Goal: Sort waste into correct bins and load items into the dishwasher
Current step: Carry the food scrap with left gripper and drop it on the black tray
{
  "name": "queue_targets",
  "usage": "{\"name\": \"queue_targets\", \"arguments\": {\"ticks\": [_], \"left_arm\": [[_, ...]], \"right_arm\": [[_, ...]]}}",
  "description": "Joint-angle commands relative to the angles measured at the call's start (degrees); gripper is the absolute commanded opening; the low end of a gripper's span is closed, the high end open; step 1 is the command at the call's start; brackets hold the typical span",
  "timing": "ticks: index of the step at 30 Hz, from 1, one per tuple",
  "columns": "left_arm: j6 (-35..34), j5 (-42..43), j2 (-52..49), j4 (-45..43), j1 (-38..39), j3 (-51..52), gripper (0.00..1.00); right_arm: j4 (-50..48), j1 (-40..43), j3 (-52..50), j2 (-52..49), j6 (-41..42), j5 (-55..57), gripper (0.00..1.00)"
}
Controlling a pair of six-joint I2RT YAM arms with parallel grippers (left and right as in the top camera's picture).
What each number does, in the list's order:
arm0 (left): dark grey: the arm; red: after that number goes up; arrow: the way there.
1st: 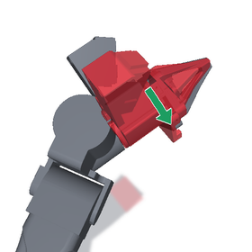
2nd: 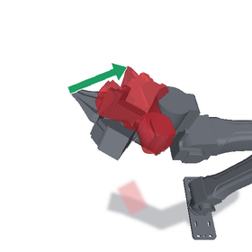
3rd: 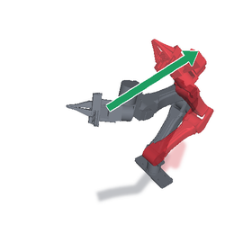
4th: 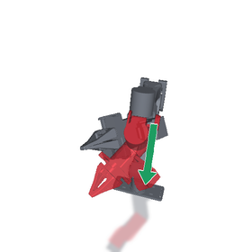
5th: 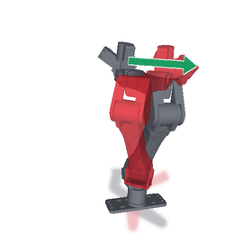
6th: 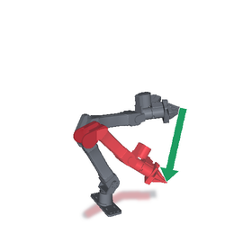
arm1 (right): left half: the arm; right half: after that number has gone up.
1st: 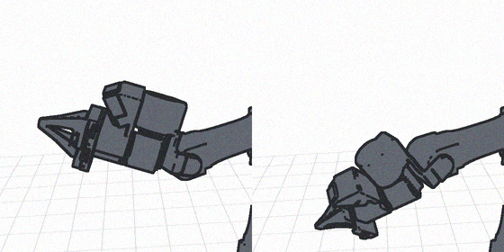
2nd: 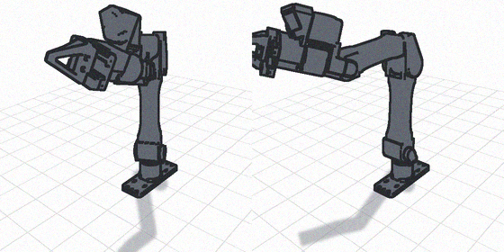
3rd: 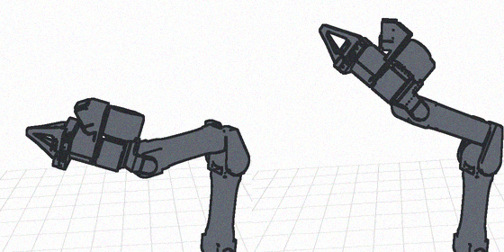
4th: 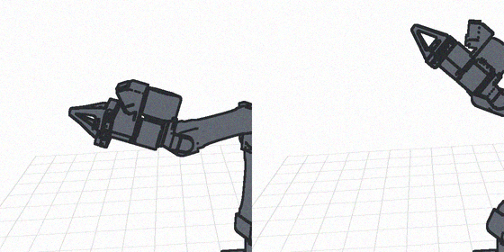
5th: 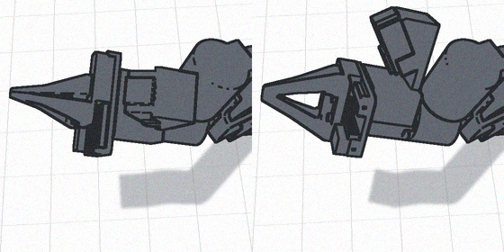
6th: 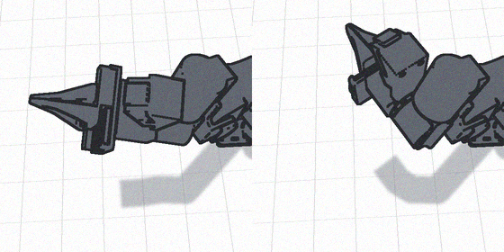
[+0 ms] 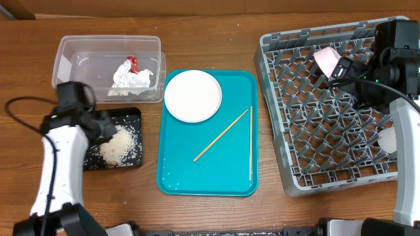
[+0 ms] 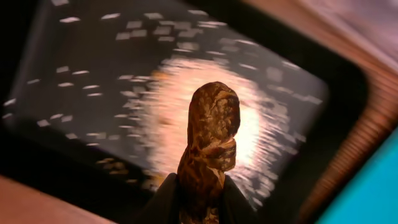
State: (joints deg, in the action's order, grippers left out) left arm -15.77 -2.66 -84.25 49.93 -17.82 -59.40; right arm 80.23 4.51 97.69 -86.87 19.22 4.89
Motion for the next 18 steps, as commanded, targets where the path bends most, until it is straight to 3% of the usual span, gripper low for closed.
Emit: {"name": "queue_targets", "arguments": {"ticks": [1,7,10,14,18], "left_arm": [[-1.2,-2.2,-3.6,-1.2,-4.5,-0.8,0.13],[-1.2,-2.2,-10.3,-4.2,-8.1,-0.8,0.14],[-1.1,-2.3,-12.9,-4.3,-8.7,-0.8,0.19],[-1.0,-2.3,-13.9,-4.4,-8.8,-0.8,0.33],[-1.0,-2.3,-13.3,-3.7,-8.8,-1.7,0.60]], "right_arm": [[-0.1,0.1,-0.2,-0.2,-0.4,-0.1,1.00],[-0.1,0.1,-0.2,-0.1,-0.4,-0.1,1.00],[0.1,0.1,-0.2,-0.1,-0.4,-0.1,1.00],[0.1,0.1,-0.2,-0.2,-0.4,-0.1,1.00],[0.1,0.1,-0.2,-0.2,-0.4,-0.1,1.00]]}}
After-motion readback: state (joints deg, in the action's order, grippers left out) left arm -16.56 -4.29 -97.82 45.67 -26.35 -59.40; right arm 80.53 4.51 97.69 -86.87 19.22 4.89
